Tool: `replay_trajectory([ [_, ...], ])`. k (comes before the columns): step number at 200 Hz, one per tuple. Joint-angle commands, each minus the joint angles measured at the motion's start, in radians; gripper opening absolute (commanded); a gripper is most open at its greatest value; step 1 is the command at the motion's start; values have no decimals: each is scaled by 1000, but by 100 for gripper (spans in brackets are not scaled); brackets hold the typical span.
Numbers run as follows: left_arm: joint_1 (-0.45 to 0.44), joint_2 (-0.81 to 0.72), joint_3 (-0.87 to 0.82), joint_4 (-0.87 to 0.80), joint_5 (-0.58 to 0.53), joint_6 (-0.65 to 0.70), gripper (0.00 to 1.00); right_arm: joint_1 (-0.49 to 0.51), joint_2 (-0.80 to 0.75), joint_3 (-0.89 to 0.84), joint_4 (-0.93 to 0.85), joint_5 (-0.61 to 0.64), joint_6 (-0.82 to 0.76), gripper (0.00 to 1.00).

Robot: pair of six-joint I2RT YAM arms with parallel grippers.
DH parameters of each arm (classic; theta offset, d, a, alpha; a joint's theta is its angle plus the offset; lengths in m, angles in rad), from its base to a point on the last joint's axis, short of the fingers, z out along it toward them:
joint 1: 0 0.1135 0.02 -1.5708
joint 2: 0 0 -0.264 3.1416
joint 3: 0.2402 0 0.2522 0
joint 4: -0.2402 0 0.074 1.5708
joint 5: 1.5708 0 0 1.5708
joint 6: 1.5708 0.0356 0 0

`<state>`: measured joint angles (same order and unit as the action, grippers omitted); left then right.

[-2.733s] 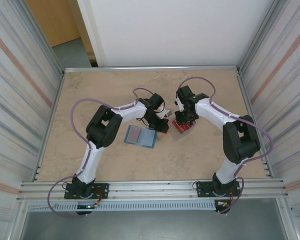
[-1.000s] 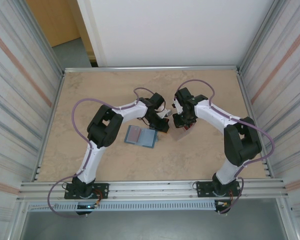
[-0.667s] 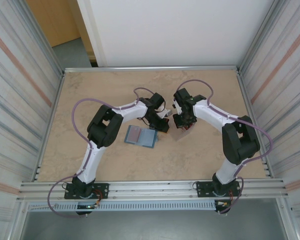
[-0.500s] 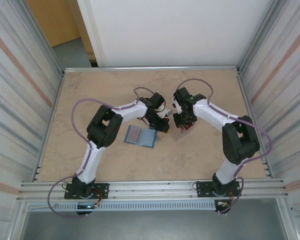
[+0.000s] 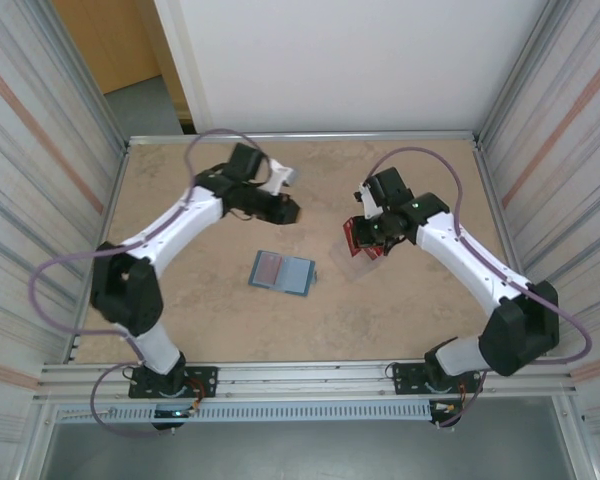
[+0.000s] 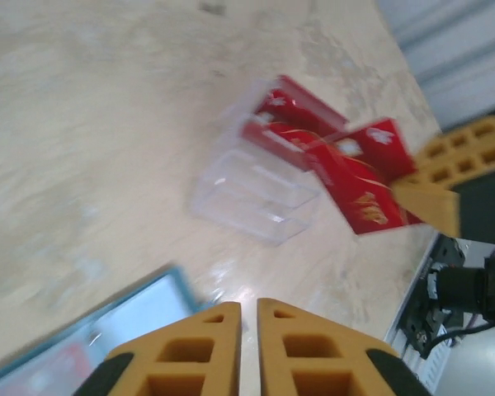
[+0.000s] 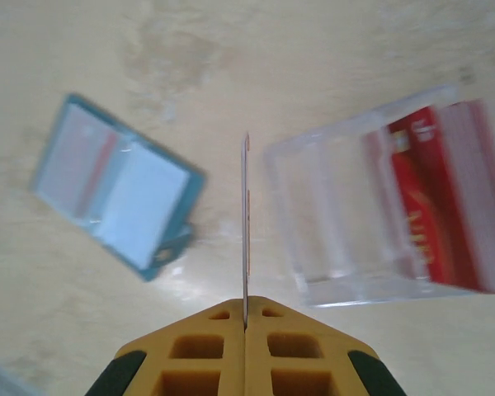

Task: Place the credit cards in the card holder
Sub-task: Pick up the credit card from the storage box, then insert the credit card into the card slot.

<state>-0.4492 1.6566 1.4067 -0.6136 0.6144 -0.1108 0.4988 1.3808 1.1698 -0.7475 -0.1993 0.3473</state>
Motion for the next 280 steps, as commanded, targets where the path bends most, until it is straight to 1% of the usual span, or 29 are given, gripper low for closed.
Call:
replay_trajectory([
  [1,92,-74,-133,-38,-14,70,5,49,-21,-125,223,-187,247,0],
  [15,136,-73,-175,-84,5,107,0,82,-7,-202,396,-241,350,0],
  [30,160,-50,-221,-91,9,115,0,117,42,-241,519,-263,433,0],
  [56,156,-40,-313,39,18,91,0,173,154,-245,625,-270,499,0],
  [82,136,60,-251,-9,17,116,0,191,230,-255,742,-287,562,0],
  [96,125,91,-250,-6,0,120,0,201,265,-254,789,-296,586,0],
  [119,103,124,-286,17,-43,137,0,211,316,-241,811,-312,595,0],
  [138,103,162,-286,10,-50,123,0,213,319,-255,812,-306,602,0],
  [150,100,178,-291,6,-74,116,0,214,316,-265,806,-301,601,0],
  [170,97,178,-320,8,-95,102,0,216,319,-278,808,-306,600,0],
  [203,102,137,-349,-4,-149,100,0,219,321,-302,817,-294,604,0],
  [243,112,99,-329,-30,-112,83,0,233,351,-311,874,-309,621,0],
  [280,135,98,-301,-48,-129,103,0,240,368,-296,910,-320,628,0],
])
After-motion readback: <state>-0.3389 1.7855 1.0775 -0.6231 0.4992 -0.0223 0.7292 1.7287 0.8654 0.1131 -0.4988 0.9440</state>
